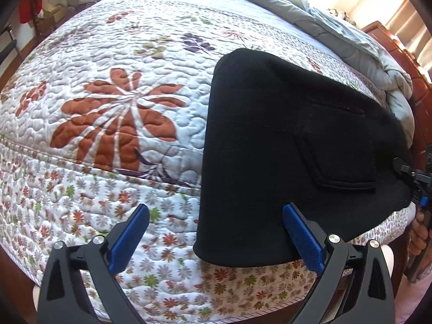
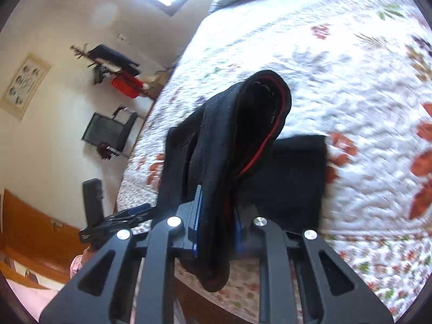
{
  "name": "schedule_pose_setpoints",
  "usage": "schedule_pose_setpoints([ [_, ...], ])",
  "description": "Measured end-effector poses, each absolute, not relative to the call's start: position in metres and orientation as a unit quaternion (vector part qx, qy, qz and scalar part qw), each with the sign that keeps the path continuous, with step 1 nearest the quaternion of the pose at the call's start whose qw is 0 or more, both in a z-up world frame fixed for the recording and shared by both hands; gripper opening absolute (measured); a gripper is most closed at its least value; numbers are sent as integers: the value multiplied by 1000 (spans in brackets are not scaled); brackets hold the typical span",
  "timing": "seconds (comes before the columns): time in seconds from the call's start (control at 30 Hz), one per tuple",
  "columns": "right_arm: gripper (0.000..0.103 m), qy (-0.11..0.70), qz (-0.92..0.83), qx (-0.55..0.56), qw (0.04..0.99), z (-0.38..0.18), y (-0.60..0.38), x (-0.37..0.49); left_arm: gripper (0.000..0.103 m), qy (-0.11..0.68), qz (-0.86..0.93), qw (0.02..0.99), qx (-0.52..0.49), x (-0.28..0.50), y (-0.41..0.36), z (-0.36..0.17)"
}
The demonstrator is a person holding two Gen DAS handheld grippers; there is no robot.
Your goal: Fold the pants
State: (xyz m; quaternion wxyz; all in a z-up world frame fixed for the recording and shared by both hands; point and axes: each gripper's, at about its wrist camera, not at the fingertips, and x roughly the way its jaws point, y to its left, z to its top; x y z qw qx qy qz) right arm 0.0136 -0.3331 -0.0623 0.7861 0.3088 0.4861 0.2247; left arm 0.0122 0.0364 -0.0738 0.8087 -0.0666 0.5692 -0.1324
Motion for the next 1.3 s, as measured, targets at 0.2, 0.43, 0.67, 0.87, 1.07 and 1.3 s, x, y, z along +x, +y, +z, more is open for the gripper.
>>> schedule_pose_setpoints([
  [0.2, 19, 548, 166, 282, 770, -129, -339, 14, 99, 586, -133, 797, -61, 18, 31, -90],
  [0.43, 37, 548, 174, 271, 772, -127, -343, 12, 99, 589, -143, 792, -70, 31, 34, -91],
  [0.67, 54, 535, 160, 219, 800, -82, -347, 21, 99, 577, -171, 792, -101, 76, 40, -70],
  [0.87, 62, 533, 146, 234, 800, -77, -364, 52, 99, 587, -205, 768, -152, 138, 33, -82],
  [1.07, 33, 544, 176, 283, 770, -98, -368, 85, 99, 600, -240, 742, -177, 168, 20, -96],
  [1.3, 18, 520, 194, 278, 784, -85, -366, 92, 62, 595, -234, 754, -149, 171, 2, -93],
])
